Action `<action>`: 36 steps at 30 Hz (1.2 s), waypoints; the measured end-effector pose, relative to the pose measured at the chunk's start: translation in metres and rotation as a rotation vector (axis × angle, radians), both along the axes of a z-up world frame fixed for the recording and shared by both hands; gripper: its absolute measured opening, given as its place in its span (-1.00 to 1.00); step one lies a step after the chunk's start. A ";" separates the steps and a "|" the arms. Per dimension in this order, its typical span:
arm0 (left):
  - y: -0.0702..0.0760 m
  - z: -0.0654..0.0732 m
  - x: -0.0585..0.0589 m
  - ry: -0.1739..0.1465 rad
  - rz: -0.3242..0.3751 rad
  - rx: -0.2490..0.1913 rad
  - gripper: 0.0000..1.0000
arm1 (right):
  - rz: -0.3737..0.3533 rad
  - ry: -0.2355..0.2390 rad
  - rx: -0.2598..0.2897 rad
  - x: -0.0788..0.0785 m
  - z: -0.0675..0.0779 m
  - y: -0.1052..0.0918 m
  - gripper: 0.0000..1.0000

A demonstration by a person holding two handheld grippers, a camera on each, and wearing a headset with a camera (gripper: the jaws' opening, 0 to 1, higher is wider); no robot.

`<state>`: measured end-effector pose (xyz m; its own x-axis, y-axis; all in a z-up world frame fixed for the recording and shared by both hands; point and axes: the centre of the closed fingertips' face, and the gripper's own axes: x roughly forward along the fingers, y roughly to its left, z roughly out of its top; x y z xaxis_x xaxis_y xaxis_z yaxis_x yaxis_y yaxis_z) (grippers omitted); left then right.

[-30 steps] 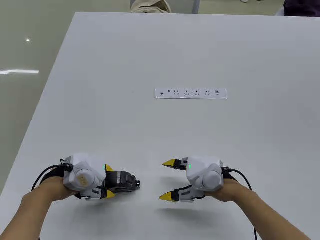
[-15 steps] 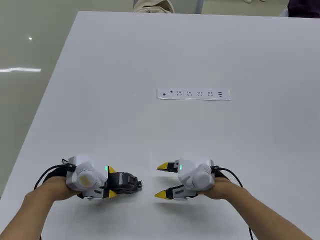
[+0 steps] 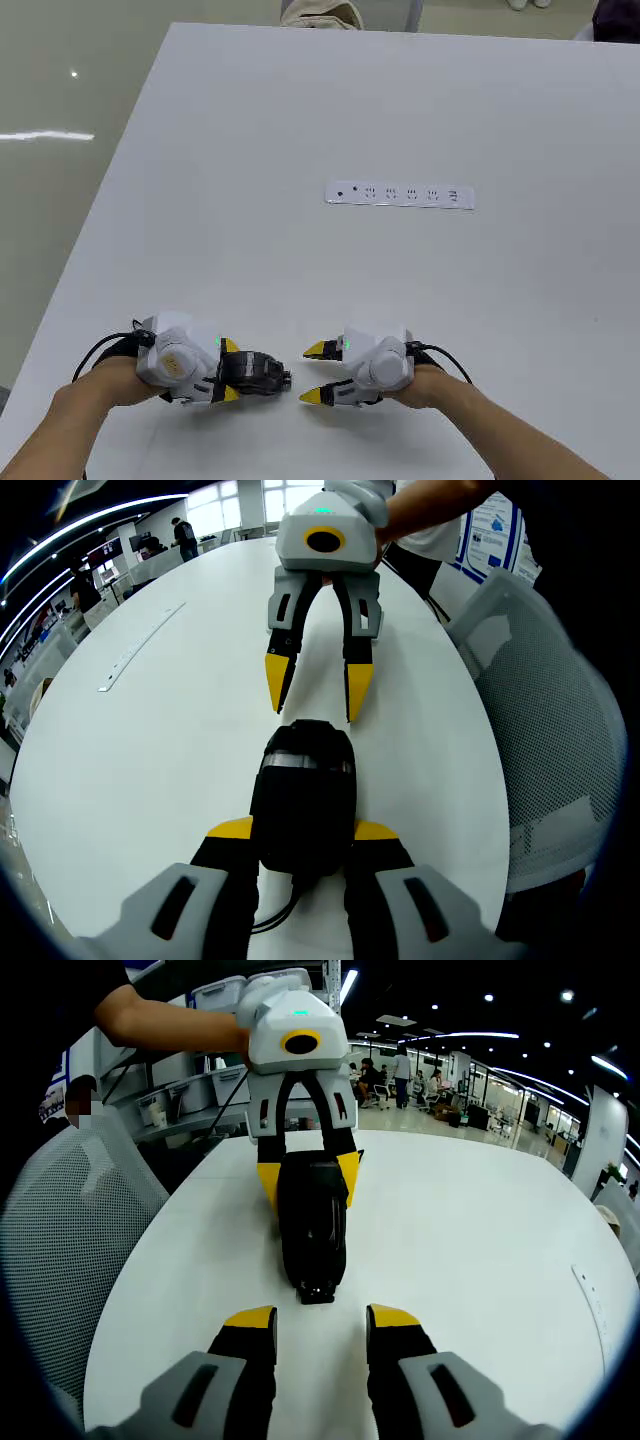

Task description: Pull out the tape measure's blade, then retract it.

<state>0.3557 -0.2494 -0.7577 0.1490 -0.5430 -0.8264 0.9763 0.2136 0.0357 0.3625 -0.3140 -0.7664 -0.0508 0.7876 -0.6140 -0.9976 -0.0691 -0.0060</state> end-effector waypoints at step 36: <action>0.005 0.002 -0.002 0.015 0.016 -0.068 -0.44 | 0.054 0.022 -0.003 -0.006 -0.014 0.025 -0.72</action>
<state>0.3537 -0.2441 -0.7558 0.1460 -0.5959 -0.7897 0.9730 0.2308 0.0057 0.3561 -0.2887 -0.7802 -0.1069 0.7816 -0.6145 -0.9923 -0.1229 0.0163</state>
